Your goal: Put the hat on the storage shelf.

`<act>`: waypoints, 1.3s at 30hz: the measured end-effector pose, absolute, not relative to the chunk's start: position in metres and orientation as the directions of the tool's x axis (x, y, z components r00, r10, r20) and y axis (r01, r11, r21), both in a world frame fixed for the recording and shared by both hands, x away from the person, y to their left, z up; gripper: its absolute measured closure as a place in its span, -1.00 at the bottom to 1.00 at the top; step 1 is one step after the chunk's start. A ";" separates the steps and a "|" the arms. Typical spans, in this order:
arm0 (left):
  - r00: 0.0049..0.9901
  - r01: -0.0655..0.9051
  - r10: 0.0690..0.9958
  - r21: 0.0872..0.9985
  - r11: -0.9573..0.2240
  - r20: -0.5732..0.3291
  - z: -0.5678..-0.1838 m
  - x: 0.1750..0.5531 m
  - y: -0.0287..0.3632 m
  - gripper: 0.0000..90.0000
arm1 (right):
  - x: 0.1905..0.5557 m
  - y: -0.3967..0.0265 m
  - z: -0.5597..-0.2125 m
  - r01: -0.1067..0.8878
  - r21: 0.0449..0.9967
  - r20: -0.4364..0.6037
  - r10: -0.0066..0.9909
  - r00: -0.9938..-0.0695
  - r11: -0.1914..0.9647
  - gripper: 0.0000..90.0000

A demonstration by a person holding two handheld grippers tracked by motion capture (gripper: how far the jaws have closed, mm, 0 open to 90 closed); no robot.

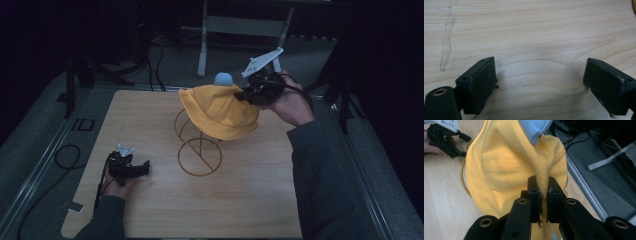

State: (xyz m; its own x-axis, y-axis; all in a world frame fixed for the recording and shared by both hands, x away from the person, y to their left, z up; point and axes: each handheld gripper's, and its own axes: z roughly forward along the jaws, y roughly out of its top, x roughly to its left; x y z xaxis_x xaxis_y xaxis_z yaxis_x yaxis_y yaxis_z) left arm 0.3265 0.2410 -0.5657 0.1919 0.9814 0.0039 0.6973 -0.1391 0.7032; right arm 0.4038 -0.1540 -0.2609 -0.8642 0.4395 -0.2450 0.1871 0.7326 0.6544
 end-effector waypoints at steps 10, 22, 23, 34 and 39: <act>0.190 0.696 0.982 0.705 -0.136 0.002 -0.566 0.327 0.241 -0.75 | 0.408 -0.131 -0.263 0.173 0.646 -0.240 0.413 -0.878 0.743 0.85; 0.184 0.693 0.983 0.709 -0.128 -0.002 -0.566 0.327 0.240 -0.75 | 0.411 -0.092 -0.262 0.141 0.627 -0.249 0.369 -0.895 0.766 0.85; 0.184 0.693 0.983 0.709 -0.128 -0.002 -0.566 0.327 0.240 -0.75 | 0.412 -0.087 -0.263 0.136 0.619 -0.256 0.362 -0.896 0.774 0.84; 0.188 0.694 0.982 0.708 -0.135 0.003 -0.566 0.327 0.241 -0.75 | 0.407 -0.048 -0.274 0.108 0.526 -0.277 0.290 -0.916 0.844 0.83; 0.187 0.694 0.982 0.708 -0.134 0.002 -0.566 0.327 0.241 -0.75 | 0.407 -0.041 -0.281 0.114 0.489 -0.286 0.283 -0.915 0.865 0.83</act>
